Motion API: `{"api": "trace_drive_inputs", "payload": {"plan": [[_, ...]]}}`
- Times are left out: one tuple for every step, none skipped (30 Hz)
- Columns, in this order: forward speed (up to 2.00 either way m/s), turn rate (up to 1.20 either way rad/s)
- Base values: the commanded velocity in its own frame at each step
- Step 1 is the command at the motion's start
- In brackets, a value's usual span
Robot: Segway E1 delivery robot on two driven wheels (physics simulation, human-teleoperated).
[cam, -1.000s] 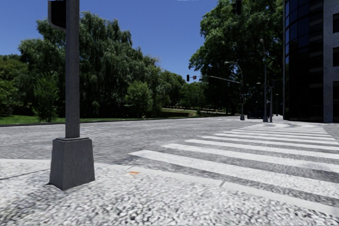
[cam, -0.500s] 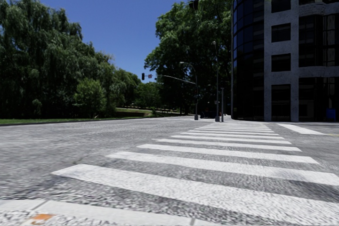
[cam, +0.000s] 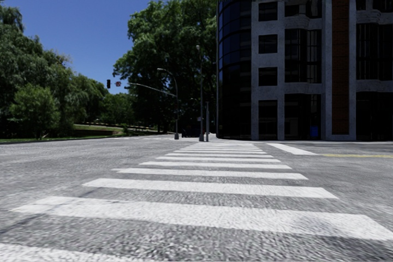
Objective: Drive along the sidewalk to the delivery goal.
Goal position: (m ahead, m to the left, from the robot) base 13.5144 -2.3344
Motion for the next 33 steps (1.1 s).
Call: {"api": "trace_drive_inputs", "payload": {"plan": [[1.70, -0.61], [1.70, -0.61], [1.70, -0.61], [1.70, -0.61], [1.70, -0.61], [1.70, -0.61], [1.70, -0.55], [1.70, -0.55], [1.70, -0.44], [1.70, -0.32], [1.70, -0.12], [1.70, 0.00], [1.70, 0.00], [1.71, 0.00], [1.71, 0.00], [1.71, 0.00], [1.71, 0.00], [1.71, 0.00], [1.71, 0.00], [1.71, 0.00], [1.71, 0.00], [1.71, 0.00], [1.71, 0.00], [1.71, 0.00], [1.71, 0.00], [1.71, 0.00], [1.71, 0.00], [1.71, 0.00], [1.71, 0.00], [1.71, 0.00], [1.71, 0.00], [1.71, 0.00], [1.73, 0.00]]}}
